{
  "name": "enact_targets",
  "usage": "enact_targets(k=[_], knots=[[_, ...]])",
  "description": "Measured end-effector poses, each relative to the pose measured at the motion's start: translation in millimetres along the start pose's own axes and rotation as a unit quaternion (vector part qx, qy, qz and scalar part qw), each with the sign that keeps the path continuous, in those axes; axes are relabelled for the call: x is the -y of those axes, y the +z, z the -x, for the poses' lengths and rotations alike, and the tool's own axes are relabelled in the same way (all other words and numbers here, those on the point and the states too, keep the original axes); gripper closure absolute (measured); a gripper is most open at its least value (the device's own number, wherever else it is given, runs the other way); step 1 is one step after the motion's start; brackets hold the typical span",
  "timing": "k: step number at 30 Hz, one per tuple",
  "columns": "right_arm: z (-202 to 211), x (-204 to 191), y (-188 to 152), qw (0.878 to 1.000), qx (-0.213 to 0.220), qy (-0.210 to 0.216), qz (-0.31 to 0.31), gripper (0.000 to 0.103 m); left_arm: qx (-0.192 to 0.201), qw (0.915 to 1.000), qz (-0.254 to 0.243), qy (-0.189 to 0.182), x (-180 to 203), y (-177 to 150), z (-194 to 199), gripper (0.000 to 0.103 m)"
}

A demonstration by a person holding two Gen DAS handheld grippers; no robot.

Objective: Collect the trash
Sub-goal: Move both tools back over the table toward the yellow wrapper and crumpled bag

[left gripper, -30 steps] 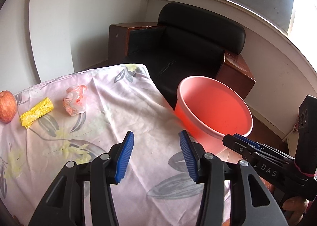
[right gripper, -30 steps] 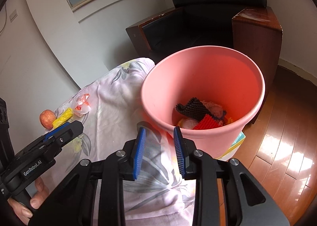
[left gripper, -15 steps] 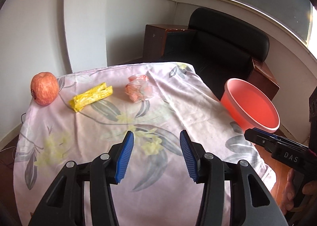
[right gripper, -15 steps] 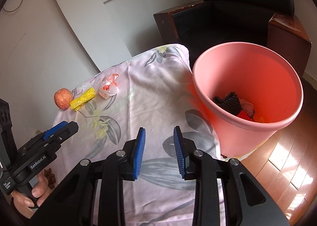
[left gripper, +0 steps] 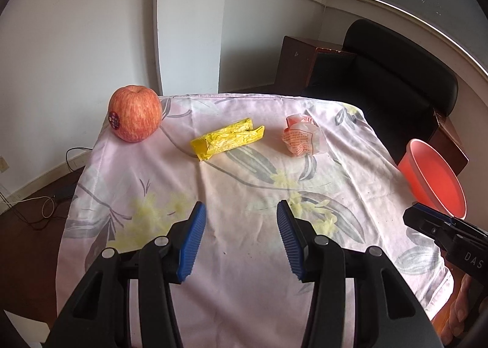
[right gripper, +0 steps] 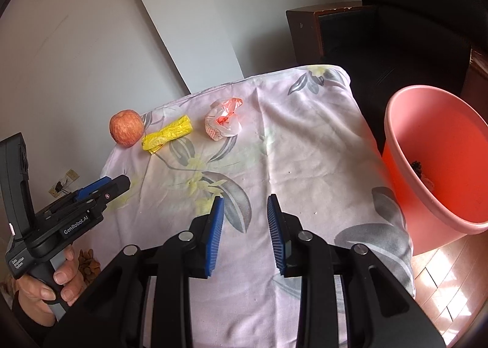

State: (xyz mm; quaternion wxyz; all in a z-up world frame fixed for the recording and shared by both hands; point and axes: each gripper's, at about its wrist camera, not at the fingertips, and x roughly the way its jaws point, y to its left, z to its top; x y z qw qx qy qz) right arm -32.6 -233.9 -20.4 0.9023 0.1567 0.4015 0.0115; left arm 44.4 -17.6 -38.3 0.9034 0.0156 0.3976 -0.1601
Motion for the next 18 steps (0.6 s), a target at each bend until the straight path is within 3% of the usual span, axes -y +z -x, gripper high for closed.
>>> enact_targets(k=[18], knots=[[-38.2,-23.8,18.8,1.000,-0.029,0.008,0.008,0.073,-0.016,0.9998,0.002,0.007,-13.8,8.1,-20.4,0.055]])
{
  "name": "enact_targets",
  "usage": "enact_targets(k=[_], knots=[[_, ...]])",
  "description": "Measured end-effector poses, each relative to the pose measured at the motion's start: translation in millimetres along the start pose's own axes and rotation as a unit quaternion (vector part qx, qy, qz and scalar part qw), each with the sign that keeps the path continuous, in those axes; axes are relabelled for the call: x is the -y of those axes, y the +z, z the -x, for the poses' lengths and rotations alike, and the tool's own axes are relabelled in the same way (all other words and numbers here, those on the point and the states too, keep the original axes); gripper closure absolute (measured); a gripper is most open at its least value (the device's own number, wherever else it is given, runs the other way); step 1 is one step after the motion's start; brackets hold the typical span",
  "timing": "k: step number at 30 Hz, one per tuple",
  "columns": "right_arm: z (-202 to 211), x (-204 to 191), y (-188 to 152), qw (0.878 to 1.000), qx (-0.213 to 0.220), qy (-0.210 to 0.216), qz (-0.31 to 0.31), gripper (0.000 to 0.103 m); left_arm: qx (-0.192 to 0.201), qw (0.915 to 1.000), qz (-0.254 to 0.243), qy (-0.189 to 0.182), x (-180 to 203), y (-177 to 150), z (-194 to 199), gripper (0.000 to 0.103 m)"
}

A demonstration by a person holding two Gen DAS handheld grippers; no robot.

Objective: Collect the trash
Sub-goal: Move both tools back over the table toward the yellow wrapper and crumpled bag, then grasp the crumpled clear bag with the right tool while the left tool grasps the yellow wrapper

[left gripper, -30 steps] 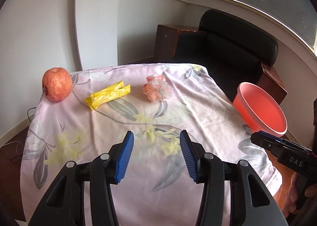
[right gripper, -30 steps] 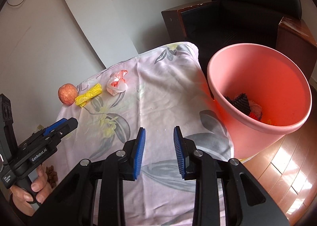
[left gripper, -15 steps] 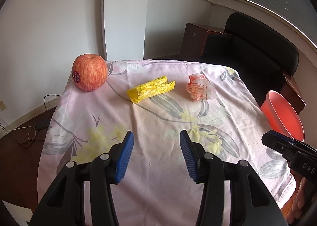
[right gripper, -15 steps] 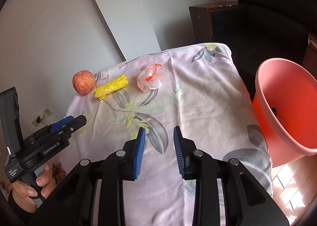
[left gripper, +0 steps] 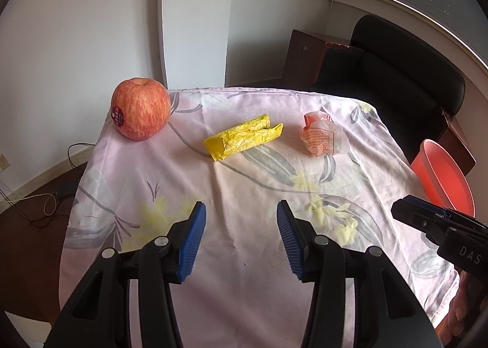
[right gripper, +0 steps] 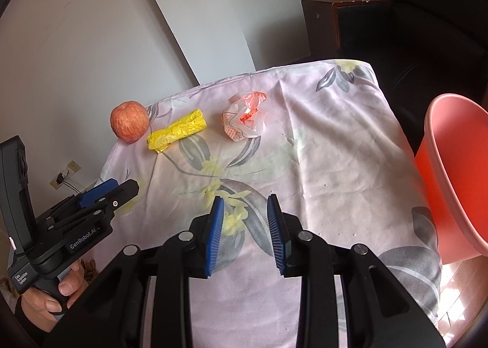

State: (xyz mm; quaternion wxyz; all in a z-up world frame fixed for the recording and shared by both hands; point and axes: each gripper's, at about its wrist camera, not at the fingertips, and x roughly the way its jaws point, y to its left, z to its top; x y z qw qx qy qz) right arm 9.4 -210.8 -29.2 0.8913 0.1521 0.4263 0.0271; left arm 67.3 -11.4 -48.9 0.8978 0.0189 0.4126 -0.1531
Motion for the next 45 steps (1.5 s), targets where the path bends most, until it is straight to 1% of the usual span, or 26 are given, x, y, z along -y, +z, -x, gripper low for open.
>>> enact_targets(k=[3,9,17,21,24,27,31,33,34,35,39,43,45], knots=[[-6.6,-0.2,7.0,1.000,-0.002,-0.001,-0.002,0.073,-0.002,1.0000,-0.003,0.000,-0.3,2.2,-4.8,0.055],[-19.1,-0.5,25.6,1.000,0.008,-0.006,0.000,0.073,-0.007,1.0000,-0.001,-0.004,-3.1,5.6,-12.5,0.055],[-44.1,1.5,50.7,1.000,0.012,-0.013,0.004,0.073,-0.011,0.9999,-0.009,-0.004,-11.0,8.6,-16.3,0.055],[-61.3,-0.4,59.4,1.000,-0.004,-0.006,0.006,0.073,-0.012,0.9997,-0.017,-0.008,-14.6,14.0,-16.3,0.055],[-72.0,-5.1,64.1,1.000,-0.008,-0.003,0.012,0.073,-0.010,0.9994,-0.031,-0.007,-14.4,21.0,-17.0,0.055],[-82.7,-8.0,68.6,1.000,-0.005,-0.015,0.019,0.073,-0.005,0.9985,-0.055,-0.002,-11.1,29.4,-19.2,0.055],[-96.6,-5.9,72.4,1.000,-0.010,-0.017,0.016,0.073,-0.001,0.9956,-0.093,0.005,-4.3,40.1,-26.3,0.055],[-99.5,-4.2,73.0,1.000,-0.002,-0.016,0.016,0.073,0.000,0.9941,-0.109,0.000,-1.6,45.2,-30.3,0.055],[-100.6,-2.7,73.2,1.000,-0.002,-0.014,0.013,0.074,0.001,0.9932,-0.116,-0.003,-0.1,47.6,-32.7,0.055],[-102.1,-1.7,73.3,1.000,-0.003,-0.003,0.011,0.086,0.003,0.9924,-0.123,-0.002,1.2,49.7,-36.0,0.055],[-100.2,-0.1,72.6,1.000,-0.001,0.006,0.017,0.091,-0.001,0.9905,-0.137,0.000,1.4,54.9,-50.8,0.055],[-89.1,4.2,69.8,1.000,0.011,0.017,0.008,0.091,-0.005,0.9893,-0.146,0.003,1.2,56.5,-64.2,0.056],[-82.0,6.6,67.9,1.000,0.016,0.018,0.002,0.091,-0.009,0.9895,-0.144,0.002,0.9,55.7,-69.4,0.064]])
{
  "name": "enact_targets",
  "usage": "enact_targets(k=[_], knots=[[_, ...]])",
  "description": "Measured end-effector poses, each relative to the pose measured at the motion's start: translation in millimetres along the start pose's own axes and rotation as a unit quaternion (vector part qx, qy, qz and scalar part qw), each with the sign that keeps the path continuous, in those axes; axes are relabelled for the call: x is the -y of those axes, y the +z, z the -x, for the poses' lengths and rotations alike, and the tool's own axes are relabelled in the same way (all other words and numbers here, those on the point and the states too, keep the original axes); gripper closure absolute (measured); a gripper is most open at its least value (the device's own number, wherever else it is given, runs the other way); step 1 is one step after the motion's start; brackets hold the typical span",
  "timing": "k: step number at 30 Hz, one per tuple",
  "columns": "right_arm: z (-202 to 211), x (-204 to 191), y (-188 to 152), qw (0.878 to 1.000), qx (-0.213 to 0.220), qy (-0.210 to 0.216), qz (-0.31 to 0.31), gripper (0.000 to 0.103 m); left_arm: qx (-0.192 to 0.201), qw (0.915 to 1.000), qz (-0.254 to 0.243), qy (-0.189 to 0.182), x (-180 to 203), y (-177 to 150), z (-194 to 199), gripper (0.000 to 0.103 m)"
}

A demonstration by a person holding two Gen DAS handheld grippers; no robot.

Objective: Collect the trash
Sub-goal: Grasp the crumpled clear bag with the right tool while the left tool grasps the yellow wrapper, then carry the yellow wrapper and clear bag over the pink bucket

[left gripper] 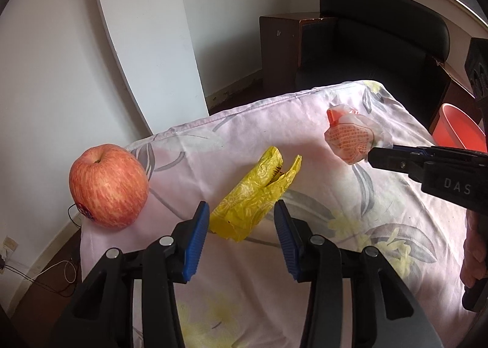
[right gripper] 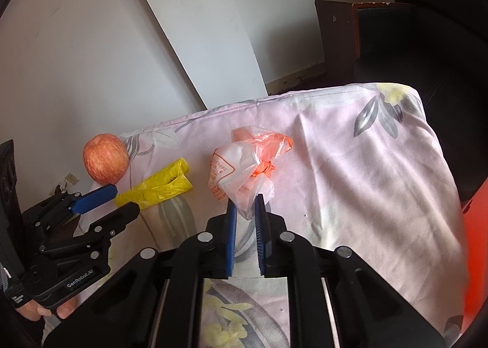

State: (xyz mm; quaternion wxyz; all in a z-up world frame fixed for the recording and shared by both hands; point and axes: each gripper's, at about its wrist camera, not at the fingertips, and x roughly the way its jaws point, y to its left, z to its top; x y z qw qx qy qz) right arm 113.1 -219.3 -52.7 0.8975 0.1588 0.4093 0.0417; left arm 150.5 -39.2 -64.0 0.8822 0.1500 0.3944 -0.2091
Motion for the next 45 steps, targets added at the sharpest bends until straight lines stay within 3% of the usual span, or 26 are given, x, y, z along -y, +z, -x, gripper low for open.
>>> enact_targets(k=[2,4,7,16,24,35,45], knots=[[8.1,3.5,-2.0,1.000,0.005,0.000,-0.005,0.091,-0.003,1.0000,0.005,-0.001,0.2,-2.1,-3.2,0.082],[15.9,7.5,-4.3,1.000,0.007,0.001,-0.013,0.091,-0.004,0.9999,0.015,-0.006,0.5,-4.5,-2.6,0.093],[28.9,12.7,-9.8,1.000,0.010,0.002,-0.021,0.091,0.006,0.9995,0.026,-0.015,1.9,-6.8,7.3,0.100],[73.4,23.2,-28.8,0.999,0.031,0.005,-0.030,0.091,0.050,0.9970,0.046,-0.038,22.4,-6.1,59.0,0.100],[107.8,41.6,-49.9,0.998,0.047,-0.005,-0.047,0.091,0.076,0.9943,0.041,-0.062,67.5,-4.3,92.2,0.100],[153.1,72.1,-71.7,0.995,0.071,-0.035,-0.062,0.091,0.086,0.9909,0.037,-0.096,127.8,2.4,109.5,0.100],[179.2,93.1,-85.7,0.992,0.090,-0.045,-0.078,0.091,0.091,0.9903,0.027,-0.102,161.8,6.9,118.9,0.100]])
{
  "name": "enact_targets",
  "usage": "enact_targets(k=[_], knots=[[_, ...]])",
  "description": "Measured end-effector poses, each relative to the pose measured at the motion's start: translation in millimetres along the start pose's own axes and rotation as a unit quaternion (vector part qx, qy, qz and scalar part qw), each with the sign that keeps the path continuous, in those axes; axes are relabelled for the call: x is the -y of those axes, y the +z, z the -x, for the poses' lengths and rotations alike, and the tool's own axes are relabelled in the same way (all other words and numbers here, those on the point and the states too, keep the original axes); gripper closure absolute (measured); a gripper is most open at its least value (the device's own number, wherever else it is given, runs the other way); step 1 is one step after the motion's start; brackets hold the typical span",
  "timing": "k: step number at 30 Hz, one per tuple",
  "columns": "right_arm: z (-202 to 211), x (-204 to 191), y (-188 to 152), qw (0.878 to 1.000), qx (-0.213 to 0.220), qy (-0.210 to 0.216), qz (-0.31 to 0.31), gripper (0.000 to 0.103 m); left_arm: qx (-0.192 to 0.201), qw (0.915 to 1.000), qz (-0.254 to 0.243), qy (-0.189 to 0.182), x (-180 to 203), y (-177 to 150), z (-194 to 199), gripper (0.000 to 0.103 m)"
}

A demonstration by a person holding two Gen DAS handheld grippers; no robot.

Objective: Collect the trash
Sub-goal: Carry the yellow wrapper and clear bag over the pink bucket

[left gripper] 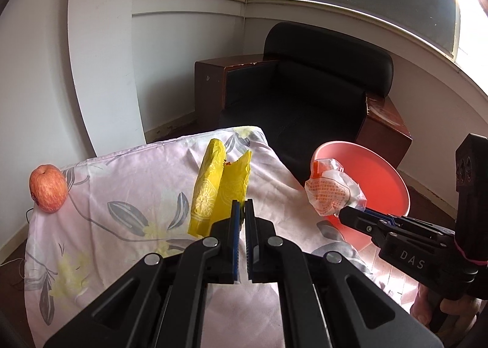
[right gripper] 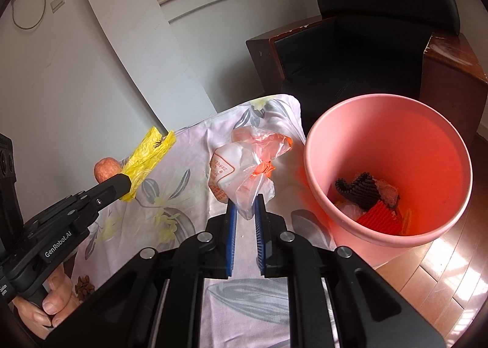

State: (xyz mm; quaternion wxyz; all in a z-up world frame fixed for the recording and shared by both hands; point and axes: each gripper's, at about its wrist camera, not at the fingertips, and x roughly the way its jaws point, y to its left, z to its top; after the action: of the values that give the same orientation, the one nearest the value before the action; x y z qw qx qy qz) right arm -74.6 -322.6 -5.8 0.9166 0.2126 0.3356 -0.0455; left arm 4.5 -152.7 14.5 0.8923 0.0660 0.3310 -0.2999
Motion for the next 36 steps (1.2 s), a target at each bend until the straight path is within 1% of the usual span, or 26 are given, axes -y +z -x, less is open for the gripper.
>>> enact_targets(k=[4,8,14,21,26,30,36], knots=[[7.7,11.6,1.4,1.000,0.010,-0.004,-0.010,0.091,0.001,1.0000,-0.009,-0.002,12.9,1.1,-0.5,0.100],[14.7,23.4,2.2,1.000,0.016,-0.017,-0.017,0.091,0.002,0.9999,-0.014,-0.010,26.5,1.6,-2.7,0.100],[30.5,48.3,2.5,0.998,0.027,-0.046,-0.032,0.091,0.005,0.9992,-0.022,-0.033,49.4,5.7,-6.7,0.100],[45.9,83.2,5.4,0.994,0.045,-0.082,-0.060,0.091,0.009,0.9970,-0.044,-0.062,80.7,12.6,-13.7,0.100],[45.7,98.3,5.7,0.992,0.045,-0.098,-0.070,0.091,-0.004,0.9945,-0.049,-0.093,102.2,14.1,-26.2,0.100],[45.3,107.9,3.9,0.991,0.043,-0.102,-0.077,0.091,-0.015,0.9921,-0.057,-0.110,118.0,14.7,-39.5,0.100],[43.7,117.4,0.2,0.990,0.037,-0.110,-0.084,0.091,-0.033,0.9893,-0.071,-0.123,139.0,12.2,-58.4,0.100]])
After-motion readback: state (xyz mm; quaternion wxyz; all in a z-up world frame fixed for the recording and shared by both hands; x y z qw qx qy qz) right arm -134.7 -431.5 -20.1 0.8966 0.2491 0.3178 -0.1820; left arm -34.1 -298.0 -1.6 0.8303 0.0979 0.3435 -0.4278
